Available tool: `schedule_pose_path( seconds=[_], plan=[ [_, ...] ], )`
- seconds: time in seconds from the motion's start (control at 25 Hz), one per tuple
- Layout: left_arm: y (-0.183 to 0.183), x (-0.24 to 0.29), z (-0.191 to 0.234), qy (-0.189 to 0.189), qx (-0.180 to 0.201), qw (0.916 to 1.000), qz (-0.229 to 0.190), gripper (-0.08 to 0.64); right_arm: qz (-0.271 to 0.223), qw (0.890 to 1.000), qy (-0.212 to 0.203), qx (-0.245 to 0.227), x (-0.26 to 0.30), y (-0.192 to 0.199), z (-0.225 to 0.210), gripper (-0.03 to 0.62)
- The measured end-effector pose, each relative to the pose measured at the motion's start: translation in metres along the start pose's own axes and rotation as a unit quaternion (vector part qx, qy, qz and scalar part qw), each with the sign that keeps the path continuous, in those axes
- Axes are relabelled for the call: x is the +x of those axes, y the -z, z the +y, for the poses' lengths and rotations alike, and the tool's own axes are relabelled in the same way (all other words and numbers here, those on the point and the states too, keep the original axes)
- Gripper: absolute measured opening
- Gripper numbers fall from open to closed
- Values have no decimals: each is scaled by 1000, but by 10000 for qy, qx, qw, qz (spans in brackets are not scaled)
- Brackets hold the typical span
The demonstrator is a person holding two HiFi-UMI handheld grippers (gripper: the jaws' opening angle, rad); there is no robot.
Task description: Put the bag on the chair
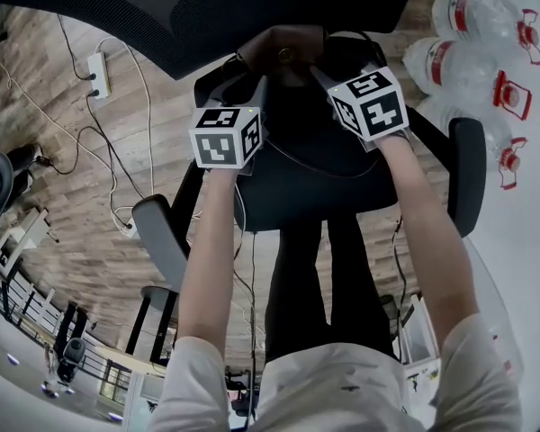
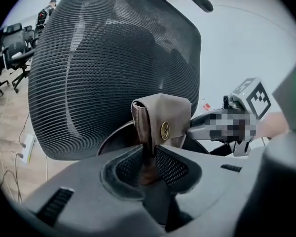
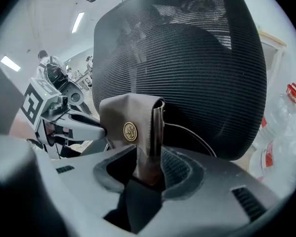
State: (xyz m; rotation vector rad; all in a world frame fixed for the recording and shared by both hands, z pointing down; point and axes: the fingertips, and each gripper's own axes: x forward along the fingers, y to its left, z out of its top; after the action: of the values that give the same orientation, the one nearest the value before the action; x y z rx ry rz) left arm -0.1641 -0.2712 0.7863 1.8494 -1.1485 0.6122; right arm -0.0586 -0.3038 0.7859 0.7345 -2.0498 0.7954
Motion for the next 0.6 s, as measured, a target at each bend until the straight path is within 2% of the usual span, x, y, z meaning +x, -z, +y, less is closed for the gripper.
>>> schedule_pose_path(
  seconds=[0.24, 0.6],
  plan=[
    [5, -7, 0, -72, -92, 9999, -57, 67, 78, 9999, 10, -75, -7, 6, 1, 143],
    [7, -29, -3, -4, -238, 9995, -195, 67, 93, 9998, 138, 64, -25, 6, 9, 143]
  ],
)
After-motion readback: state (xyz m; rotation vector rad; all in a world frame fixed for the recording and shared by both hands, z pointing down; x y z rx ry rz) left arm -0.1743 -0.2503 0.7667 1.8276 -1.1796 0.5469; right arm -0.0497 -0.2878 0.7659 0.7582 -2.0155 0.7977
